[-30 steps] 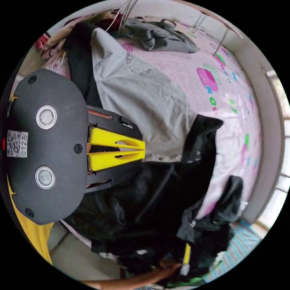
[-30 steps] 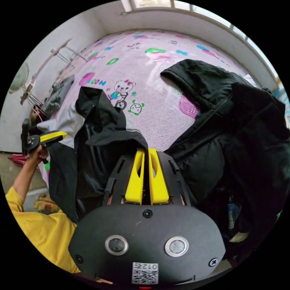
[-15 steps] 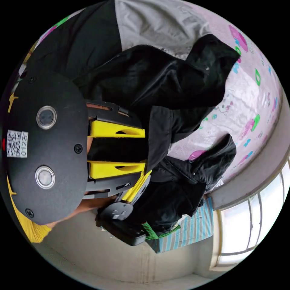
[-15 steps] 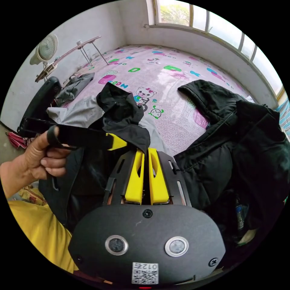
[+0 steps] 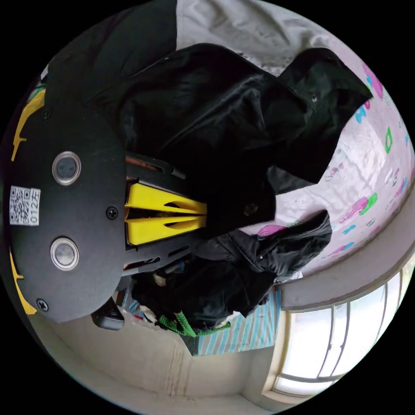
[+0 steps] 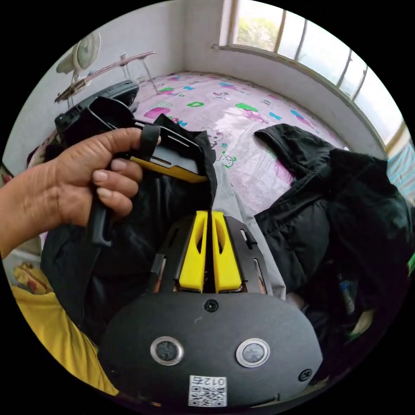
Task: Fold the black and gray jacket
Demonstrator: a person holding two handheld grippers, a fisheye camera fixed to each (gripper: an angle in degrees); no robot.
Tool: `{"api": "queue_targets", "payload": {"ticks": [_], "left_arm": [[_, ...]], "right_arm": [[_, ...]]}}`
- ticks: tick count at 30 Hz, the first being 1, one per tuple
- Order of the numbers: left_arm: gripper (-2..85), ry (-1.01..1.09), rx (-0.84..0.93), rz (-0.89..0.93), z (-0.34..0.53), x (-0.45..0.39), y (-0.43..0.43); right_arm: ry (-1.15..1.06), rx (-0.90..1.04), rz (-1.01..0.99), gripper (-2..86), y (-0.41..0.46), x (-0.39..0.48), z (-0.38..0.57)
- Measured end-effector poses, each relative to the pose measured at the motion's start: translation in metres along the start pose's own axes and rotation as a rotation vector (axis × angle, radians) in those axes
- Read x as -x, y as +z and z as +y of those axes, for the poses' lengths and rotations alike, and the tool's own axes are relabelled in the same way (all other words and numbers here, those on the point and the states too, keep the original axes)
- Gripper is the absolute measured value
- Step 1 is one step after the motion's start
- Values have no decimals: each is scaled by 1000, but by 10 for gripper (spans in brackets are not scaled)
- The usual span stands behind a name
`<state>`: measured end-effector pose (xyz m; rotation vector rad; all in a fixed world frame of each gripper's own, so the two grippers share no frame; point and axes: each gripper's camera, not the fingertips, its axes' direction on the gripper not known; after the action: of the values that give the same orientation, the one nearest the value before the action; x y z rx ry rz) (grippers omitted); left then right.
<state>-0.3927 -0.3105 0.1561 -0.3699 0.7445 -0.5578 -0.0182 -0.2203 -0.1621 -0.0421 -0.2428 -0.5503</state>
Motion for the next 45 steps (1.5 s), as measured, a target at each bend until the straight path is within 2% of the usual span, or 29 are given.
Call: {"api": "queue_targets", "payload": {"ticks": [5, 9, 12, 15, 17, 22, 24, 28, 32, 34, 37, 41, 45], "left_arm": [[-1, 46, -35, 14, -28, -15, 4], [0, 89, -29, -47, -50, -27, 14], [4, 104, -4, -124, -59, -32, 22], [17, 147, 38, -72, -55, -44, 30], [38, 185, 79, -104, -47, -57, 41], [88, 178, 101, -191, -37, -83, 73], [80, 138, 99, -225, -44, -87, 84], [22, 134, 142, -356, -60, -101, 108], [5, 126, 155, -321, -71, -100, 110], [1, 126, 161, -273, -73, -96, 104], [0, 155, 165, -231, -73, -94, 92], [-1, 195, 170, -206, -71, -93, 81], [-1, 256, 171, -189, -65, -93, 64]], "right_arm": [[147, -30, 45, 32, -59, -29, 106], [272, 98, 200, 55, -90, -52, 216], [400, 167, 232, 69, -110, -76, 269], [487, 150, 181, 79, -127, -88, 293], [496, 180, 148, 87, -123, -85, 300], [532, 302, 261, 78, -92, -83, 330], [527, 324, 251, 19, -97, -99, 337], [499, 295, 261, 4, -137, -140, 337], [416, 387, 457, 0, -159, -220, 333], [454, 395, 436, 1, -162, -256, 333], [459, 284, 373, 4, -174, -266, 324], [383, 142, 168, 23, -170, -203, 320], [330, 215, 71, 52, -140, -163, 352]]}}
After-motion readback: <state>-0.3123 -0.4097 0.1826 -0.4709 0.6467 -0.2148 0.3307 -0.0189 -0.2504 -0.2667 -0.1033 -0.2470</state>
